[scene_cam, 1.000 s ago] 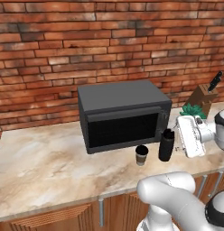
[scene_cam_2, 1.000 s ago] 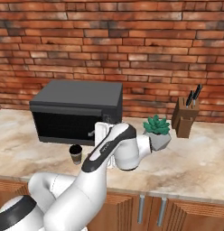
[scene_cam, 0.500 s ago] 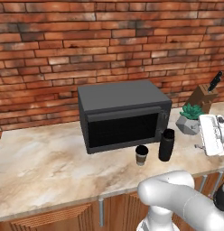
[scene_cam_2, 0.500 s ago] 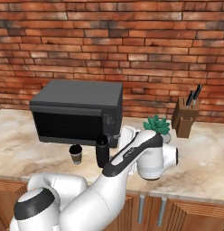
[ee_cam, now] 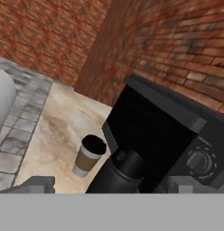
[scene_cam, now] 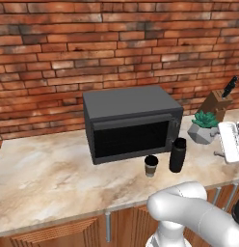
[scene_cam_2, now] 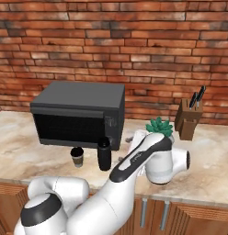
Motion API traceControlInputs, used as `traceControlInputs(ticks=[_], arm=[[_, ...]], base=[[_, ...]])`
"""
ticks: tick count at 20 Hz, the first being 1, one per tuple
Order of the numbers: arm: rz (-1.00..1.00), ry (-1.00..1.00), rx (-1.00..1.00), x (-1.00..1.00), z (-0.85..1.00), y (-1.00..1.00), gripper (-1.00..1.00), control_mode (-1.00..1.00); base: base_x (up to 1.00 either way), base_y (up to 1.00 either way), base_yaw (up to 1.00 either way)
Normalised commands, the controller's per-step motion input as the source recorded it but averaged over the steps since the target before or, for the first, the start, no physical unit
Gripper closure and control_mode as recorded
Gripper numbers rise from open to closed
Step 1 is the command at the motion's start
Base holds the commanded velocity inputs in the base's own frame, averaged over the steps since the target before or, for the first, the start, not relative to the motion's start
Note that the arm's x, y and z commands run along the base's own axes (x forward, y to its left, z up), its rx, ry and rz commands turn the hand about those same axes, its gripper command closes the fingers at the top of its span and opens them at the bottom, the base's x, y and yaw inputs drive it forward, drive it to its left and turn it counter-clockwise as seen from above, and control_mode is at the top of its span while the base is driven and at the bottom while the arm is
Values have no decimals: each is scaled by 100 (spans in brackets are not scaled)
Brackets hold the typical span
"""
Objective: Move the drinks to the dining counter.
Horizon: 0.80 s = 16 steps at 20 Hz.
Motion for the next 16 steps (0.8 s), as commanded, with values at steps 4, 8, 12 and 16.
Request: traceControlInputs(ticks=[4,8,12,16], arm=[[-10,28,0,0,0,0,-100,-100],[-2,15,0,0,-2,0,-100,-100],[0,2,0,0,-3,3,-100,-100],[0,0,0,0,-4,16,-100,-100]], base=[[0,0,0],[0,0,0],[0,0,0],[0,0,0]])
